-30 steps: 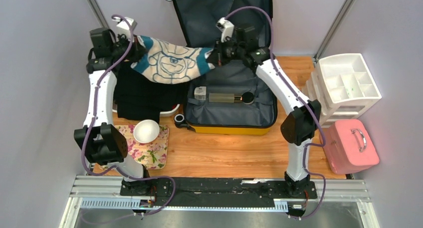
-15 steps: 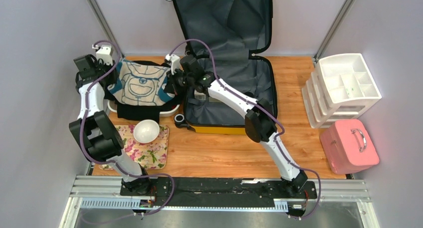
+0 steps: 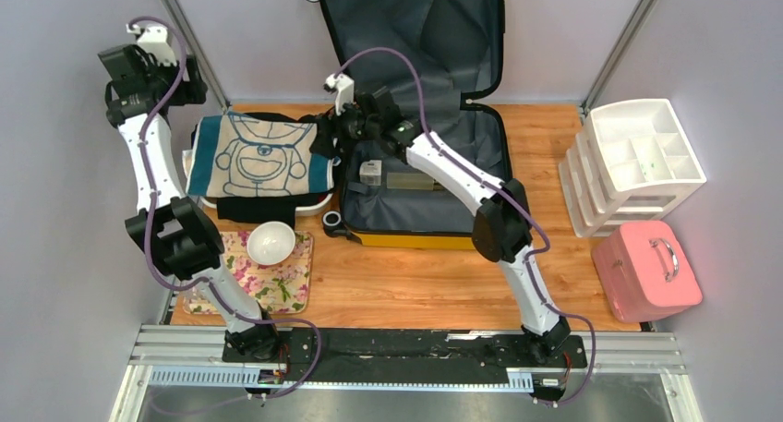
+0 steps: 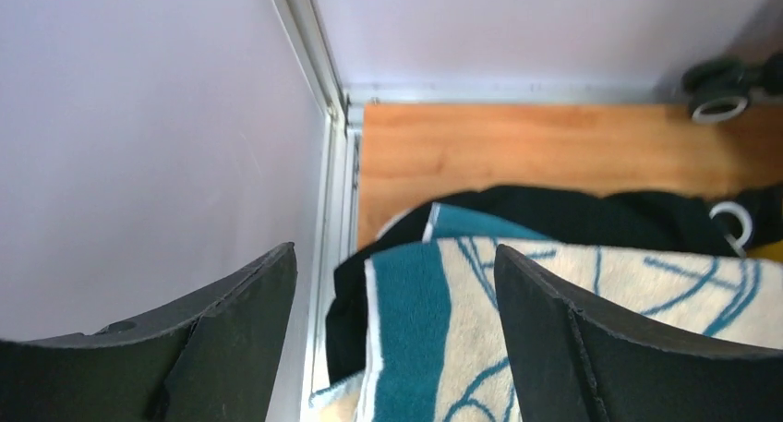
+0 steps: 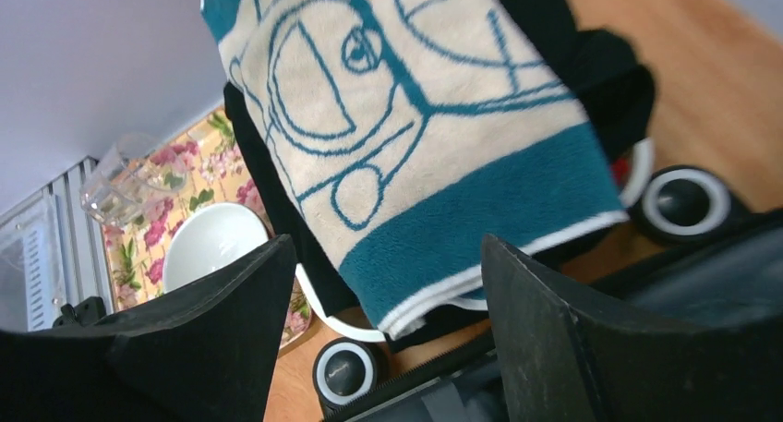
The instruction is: Open, take out, and arrange the luggage
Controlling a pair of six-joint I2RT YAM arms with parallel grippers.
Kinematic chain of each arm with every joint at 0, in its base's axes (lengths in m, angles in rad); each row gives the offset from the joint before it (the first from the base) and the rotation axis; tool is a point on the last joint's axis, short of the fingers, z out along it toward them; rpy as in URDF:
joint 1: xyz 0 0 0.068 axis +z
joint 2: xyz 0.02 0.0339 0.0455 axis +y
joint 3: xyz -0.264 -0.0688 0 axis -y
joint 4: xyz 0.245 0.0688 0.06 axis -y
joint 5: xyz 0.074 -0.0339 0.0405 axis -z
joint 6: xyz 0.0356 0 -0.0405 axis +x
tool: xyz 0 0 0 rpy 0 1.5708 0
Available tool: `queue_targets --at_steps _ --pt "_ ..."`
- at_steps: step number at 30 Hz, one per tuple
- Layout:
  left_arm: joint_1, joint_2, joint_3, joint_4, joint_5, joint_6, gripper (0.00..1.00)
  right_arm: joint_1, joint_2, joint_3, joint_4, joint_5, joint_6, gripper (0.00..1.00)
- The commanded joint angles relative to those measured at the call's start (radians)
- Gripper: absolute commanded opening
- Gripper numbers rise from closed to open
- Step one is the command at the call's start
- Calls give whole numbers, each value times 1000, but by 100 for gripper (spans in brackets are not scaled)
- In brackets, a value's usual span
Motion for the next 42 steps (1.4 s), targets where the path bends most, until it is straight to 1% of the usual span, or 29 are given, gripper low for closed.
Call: queue_targets --at_steps 1,3,5,6,7,8,10,11,13,14,17,19,21,22,24,25,27,28,31,35,38,41,42 --pt "5 -27 90 -81 12 -115 86 -61 -173 -33 12 3 -40 78" --pt "-4 -38 88 -131 47 -116 86 -90 -197 -66 -2 -5 -57 79" --pt "-56 -50 65 -196 56 -113 86 -117 -231 -99 -14 -7 -59 79" --pt "-84 -57 41 -249 46 -107 86 -128 -242 -114 -16 -7 -59 79" --pt "-130 -88 3 -262 23 -115 86 -136 -249 -147 -19 -7 -59 79" --pt "-153 -111 -116 -259 12 -130 86 -151 -266 -163 -19 -5 -59 78" --pt "-191 -190 -259 -194 -2 -165 86 -165 -279 -198 -29 -5 -60 78" --pt "-220 -214 -389 -170 1 -211 86 -174 -289 -208 -31 -5 -65 78" --pt "-243 -255 -496 -114 -8 -242 87 -183 -302 -234 -40 4 -69 78" --pt "-266 -258 -569 -109 -41 -262 87 -189 -305 -238 -43 3 -68 78" --pt "-268 -233 -674 -89 -152 -302 87 -194 -322 -264 -48 7 -68 77" --pt "-267 -190 -702 -37 -187 -311 87 -196 -331 -277 -52 15 -72 77" --pt "-265 -150 -679 3 -200 -293 87 -197 -332 -284 -58 21 -86 77" --pt "-259 -103 -658 3 -213 -291 87 -199 -337 -286 -65 25 -89 77" --pt "-242 -44 -552 8 -198 -277 87 -203 -343 -292 -72 38 -101 77" --pt "-219 20 -463 5 -194 -276 88 -205 -346 -294 -78 41 -105 77" --pt "-199 89 -363 -14 -172 -268 88 -213 -352 -304 -83 52 -111 77" --pt "-188 157 -261 -21 -169 -268 88 -217 -355 -310 -88 55 -117 77" --pt "-181 270 -103 -37 -174 -274 88 -232 -366 -324 -101 70 -125 77" --pt "-178 369 5 3 -169 -231 88 -269 -377 -329 -135 81 -125 77" --pt "-165 441 90 14 -146 -256 88 -300 -383 -333 -164 90 -125 77" --pt "-156 467 81 89 -114 -292 89 -337 -400 -352 -178 104 -123 78" --pt "-153 459 65 153 -88 -306 89 -346 -401 -350 -184 108 -125 78"
